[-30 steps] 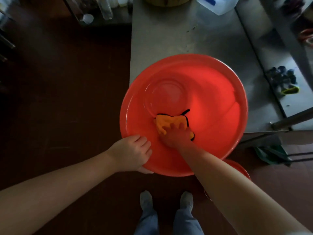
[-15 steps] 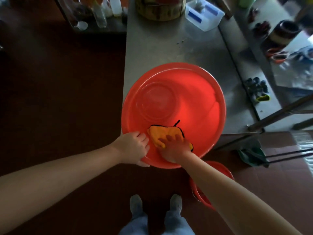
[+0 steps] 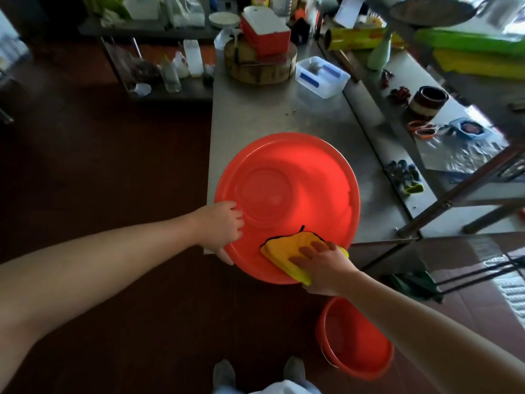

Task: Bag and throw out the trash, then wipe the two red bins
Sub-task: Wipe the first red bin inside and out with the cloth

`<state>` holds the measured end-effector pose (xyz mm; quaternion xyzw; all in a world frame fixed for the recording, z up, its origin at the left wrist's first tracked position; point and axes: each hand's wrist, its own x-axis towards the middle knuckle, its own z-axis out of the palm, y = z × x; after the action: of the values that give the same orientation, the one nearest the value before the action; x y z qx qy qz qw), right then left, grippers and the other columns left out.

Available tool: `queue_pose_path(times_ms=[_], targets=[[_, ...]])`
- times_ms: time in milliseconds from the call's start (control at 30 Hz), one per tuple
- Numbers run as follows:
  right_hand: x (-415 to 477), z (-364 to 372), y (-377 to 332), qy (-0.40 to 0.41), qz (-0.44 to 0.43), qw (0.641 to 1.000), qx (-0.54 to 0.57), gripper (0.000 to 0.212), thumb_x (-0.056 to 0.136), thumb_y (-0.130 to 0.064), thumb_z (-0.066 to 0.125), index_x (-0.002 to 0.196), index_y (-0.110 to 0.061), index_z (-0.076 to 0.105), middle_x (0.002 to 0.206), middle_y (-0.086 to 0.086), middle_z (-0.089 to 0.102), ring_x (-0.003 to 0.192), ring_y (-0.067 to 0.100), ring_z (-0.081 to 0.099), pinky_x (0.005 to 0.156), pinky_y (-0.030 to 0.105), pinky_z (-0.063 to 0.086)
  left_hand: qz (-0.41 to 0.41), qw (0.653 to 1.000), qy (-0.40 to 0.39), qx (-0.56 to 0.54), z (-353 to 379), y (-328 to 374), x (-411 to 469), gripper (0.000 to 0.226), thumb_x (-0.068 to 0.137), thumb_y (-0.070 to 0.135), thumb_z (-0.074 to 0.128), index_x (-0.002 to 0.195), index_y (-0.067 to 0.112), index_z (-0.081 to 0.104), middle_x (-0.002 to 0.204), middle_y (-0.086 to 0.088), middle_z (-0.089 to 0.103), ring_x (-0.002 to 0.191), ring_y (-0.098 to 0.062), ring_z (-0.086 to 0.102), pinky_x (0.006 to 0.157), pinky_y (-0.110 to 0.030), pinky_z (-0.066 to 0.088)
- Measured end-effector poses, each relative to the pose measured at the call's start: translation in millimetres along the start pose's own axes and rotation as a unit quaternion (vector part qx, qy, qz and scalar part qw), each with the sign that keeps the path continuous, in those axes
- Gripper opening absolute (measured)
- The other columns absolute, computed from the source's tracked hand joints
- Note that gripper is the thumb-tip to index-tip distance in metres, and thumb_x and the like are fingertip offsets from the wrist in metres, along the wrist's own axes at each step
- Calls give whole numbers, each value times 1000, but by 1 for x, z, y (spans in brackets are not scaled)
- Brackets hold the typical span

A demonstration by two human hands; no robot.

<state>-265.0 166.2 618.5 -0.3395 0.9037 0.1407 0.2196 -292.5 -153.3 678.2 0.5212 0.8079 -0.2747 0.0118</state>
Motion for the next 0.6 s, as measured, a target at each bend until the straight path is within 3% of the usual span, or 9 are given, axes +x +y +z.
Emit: queue_pose_path(times_ms=[233,433,600], targets=[[5,-12,-13,15,-2,998,-62,72,85,-46,68,148,-39,34,142,-2,48,127,32,48,100,51,39,-65,995,-77,13,-12,9,-8,88,79,86,39,116,12,68,116,-8,68,113,-32,59,114,-56,26],[13,-7,-31,31,10,999,-25,76,78,-49,71,145,-37,39,134,-2,55,117,32,58,94,46,44,-195,971,-94,-104,0,109,27,70,96,62,45,138,5,51,132,-20,59,122,-39,54,109,-54,34],[26,-9,-47,38,57,997,40,75,79,-52,68,145,-39,34,136,-1,52,118,33,57,93,46,47,-240,966,-53,-86,1,117,49,48,93,53,55,118,14,67,113,-8,71,105,-30,65,98,-42,47]])
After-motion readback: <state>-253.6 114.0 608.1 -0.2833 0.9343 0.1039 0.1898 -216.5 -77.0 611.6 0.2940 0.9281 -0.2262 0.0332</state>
